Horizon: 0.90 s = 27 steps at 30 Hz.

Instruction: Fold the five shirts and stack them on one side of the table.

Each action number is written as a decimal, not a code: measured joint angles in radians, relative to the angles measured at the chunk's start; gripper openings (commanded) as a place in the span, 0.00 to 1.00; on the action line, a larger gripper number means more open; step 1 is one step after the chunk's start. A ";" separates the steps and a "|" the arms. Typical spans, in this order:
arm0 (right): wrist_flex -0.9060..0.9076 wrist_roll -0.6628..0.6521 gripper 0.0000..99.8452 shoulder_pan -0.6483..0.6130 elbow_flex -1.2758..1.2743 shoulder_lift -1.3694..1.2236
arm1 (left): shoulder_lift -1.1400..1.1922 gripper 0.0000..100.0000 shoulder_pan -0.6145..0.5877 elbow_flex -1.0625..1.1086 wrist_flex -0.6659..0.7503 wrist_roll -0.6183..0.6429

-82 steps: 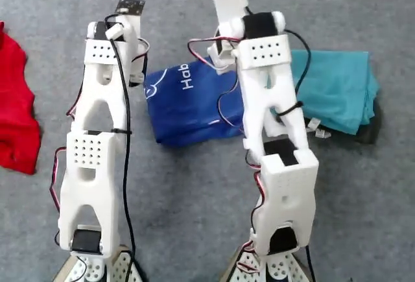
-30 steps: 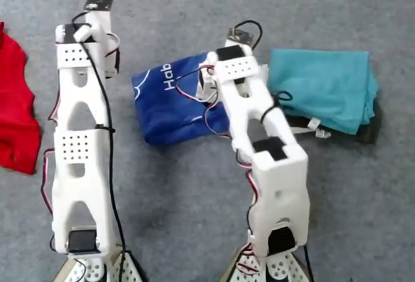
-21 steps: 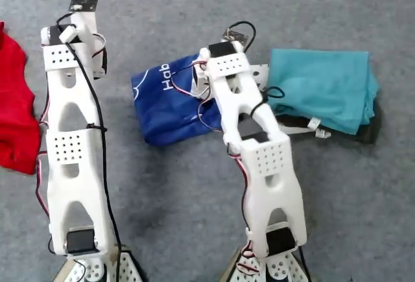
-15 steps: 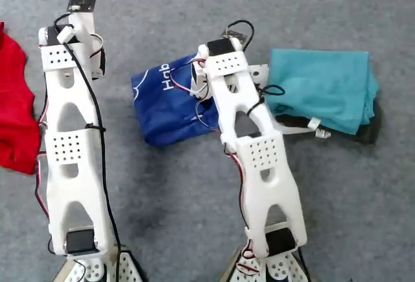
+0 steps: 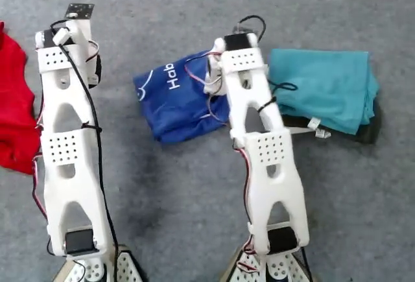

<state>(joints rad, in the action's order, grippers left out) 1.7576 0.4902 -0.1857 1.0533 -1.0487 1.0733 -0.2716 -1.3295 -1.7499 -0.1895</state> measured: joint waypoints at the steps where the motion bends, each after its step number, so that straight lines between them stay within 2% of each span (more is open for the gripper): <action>1: 0.000 -0.025 0.01 0.009 0.000 0.020 | 0.000 0.03 -0.006 0.000 0.000 0.000; 11: 0.000 -0.341 0.01 0.080 0.000 0.233 | 0.000 0.03 -0.064 0.000 0.000 0.000; 19: 0.005 -0.532 0.01 0.307 0.052 0.338 | 0.000 0.03 -0.077 0.000 0.000 0.000; 27: 0.005 -0.646 0.01 0.555 0.169 0.356 | 0.000 0.03 -0.077 0.000 0.000 0.000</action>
<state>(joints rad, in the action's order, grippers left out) 1.7622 -0.1557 0.3698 1.2221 -0.6928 1.0733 -0.3483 -1.3295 -1.7499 -0.1895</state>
